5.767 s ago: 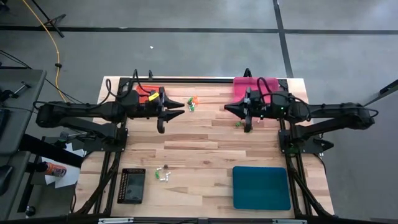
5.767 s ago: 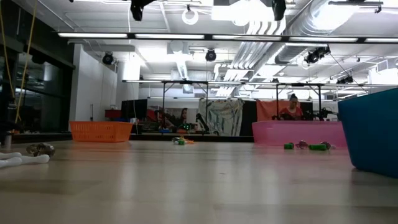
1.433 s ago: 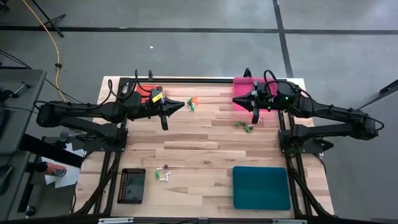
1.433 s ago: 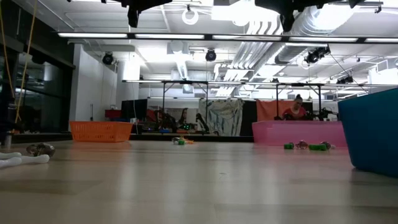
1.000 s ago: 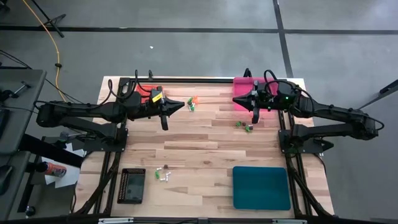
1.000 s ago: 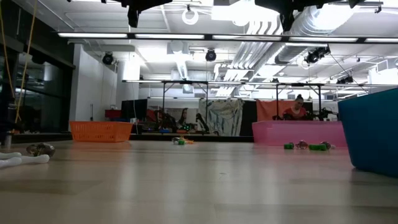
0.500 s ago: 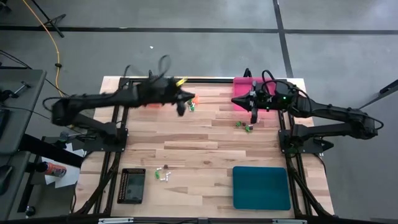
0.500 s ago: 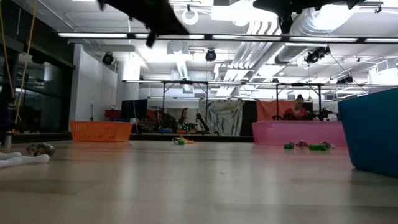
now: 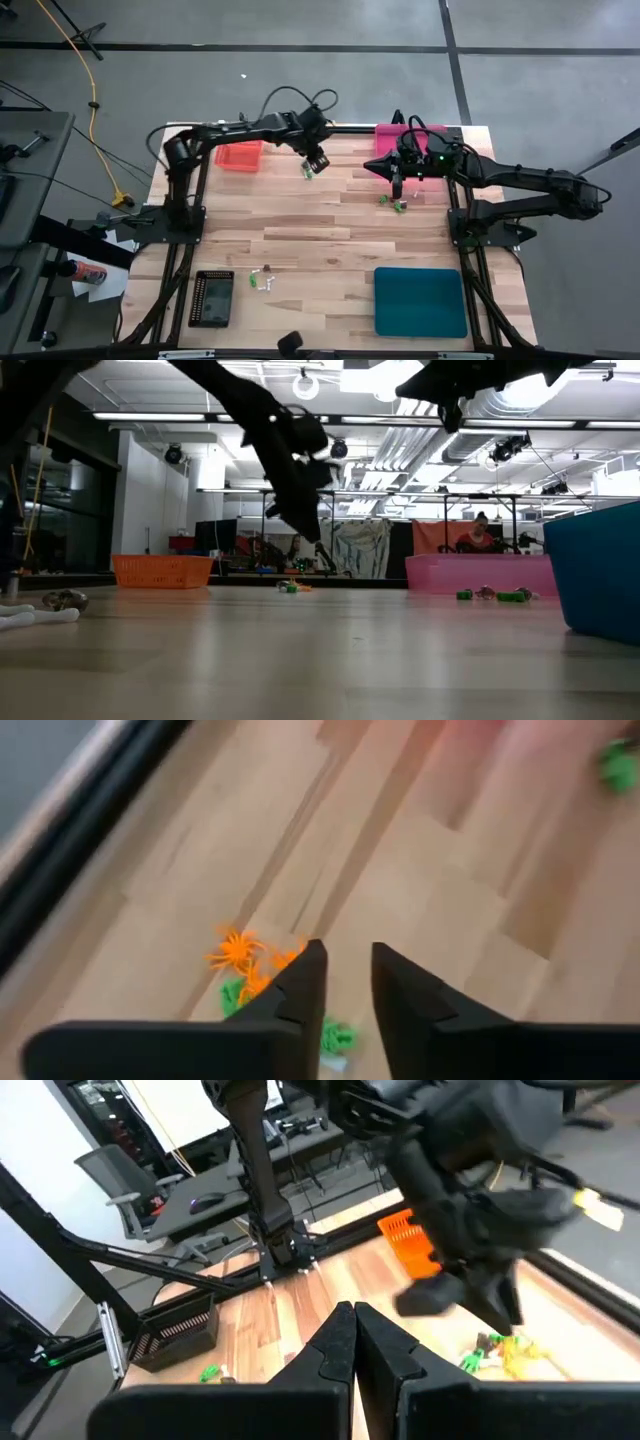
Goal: Sort Halloween decoration
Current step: Put the orange spider toy into the pink bin
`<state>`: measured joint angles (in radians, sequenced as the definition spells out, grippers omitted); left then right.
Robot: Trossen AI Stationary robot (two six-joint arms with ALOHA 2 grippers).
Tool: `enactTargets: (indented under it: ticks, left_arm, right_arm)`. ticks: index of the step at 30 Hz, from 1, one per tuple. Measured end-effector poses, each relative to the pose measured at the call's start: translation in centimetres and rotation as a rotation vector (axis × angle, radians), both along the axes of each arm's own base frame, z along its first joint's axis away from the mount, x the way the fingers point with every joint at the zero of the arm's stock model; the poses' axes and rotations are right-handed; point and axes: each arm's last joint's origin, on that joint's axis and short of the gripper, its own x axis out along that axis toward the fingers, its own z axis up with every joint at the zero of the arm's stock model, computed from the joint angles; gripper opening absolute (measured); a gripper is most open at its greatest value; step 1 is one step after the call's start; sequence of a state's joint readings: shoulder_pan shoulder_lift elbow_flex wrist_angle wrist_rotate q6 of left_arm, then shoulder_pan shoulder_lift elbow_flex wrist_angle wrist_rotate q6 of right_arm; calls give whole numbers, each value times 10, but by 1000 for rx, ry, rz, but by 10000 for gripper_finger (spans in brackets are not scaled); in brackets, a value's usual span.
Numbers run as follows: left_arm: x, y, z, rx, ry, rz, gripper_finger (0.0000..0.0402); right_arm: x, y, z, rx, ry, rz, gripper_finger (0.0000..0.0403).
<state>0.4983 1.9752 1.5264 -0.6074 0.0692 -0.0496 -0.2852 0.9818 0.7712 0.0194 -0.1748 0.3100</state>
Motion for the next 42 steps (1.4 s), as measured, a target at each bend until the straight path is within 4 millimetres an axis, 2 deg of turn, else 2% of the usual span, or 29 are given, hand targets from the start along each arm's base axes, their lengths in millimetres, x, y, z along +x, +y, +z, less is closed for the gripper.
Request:
enactTargets:
  ticks: [7,13,19,33,37,42]
  left_arm:
    - [15,5,-32,-60,48,26,139]
    - [18,5,-50,-66,91,33,168]
    - [19,8,-61,-25,141,71,170]
    - [15,7,-63,-34,182,72,170]
    - [13,6,-74,-54,252,45,161]
    - [13,6,-75,-34,251,48,140]
  right_arm:
    - [6,-2,-6,24,26,-4,0]
    - [7,-2,-7,43,27,-16,0]
    - [7,-2,-7,61,23,-29,0]
    - [7,-2,-6,85,17,-33,0]
    - [7,-2,-6,85,17,-33,0]
    - [7,-2,-6,85,17,-33,0]
